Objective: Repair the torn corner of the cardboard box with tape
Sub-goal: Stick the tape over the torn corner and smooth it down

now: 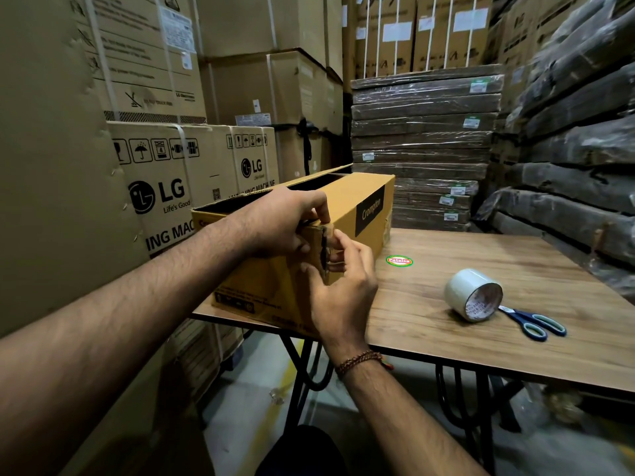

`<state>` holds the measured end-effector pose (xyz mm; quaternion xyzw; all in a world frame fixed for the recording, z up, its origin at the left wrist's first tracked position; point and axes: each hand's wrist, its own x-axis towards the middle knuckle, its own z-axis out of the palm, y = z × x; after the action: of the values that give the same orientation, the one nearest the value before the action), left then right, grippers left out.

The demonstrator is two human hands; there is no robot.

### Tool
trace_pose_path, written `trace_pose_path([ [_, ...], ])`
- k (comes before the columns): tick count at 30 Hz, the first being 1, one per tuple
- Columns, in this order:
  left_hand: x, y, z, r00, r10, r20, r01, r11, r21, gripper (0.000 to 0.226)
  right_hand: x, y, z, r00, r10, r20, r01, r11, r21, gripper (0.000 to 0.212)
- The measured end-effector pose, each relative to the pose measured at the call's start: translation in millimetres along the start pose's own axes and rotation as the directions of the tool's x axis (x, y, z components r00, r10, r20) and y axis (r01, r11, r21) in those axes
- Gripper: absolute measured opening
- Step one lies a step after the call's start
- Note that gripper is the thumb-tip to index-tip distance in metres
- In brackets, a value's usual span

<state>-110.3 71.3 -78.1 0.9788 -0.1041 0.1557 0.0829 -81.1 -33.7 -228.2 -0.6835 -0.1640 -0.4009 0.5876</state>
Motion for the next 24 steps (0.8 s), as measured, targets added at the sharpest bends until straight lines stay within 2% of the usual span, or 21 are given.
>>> trace_pose_path([
  [3,-1,1,-1,1.000,0.006,0.012,-0.006,1.000,-0.011,0.055,-6,-3,0,0.998,0.002,-0.058,0.001,0.999,0.046,0.063],
  [5,-1,1,1,1.000,0.007,0.005,-0.007,1.000,-0.010,0.052,-10,-3,2,0.996,-0.031,-0.080,0.032,0.999,0.009,0.050],
  [8,-1,1,3,1.000,0.003,-0.015,-0.003,1.000,-0.003,0.043,-11,-3,4,0.997,-0.029,-0.071,0.028,0.999,-0.024,0.043],
  [14,-2,0,4,0.999,0.001,-0.032,-0.001,1.000,-0.004,0.035,-15,-9,6,1.000,-0.026,-0.008,0.025,0.995,-0.099,0.047],
  [19,-1,2,3,1.000,-0.002,-0.021,0.002,1.000,0.008,0.039,-17,-11,3,0.999,0.031,-0.033,-0.032,0.999,-0.014,0.058],
  [24,0,6,3,1.000,-0.009,-0.008,0.009,1.000,0.008,0.044,-15,-10,3,0.998,0.015,-0.058,-0.020,0.996,-0.084,0.041],
])
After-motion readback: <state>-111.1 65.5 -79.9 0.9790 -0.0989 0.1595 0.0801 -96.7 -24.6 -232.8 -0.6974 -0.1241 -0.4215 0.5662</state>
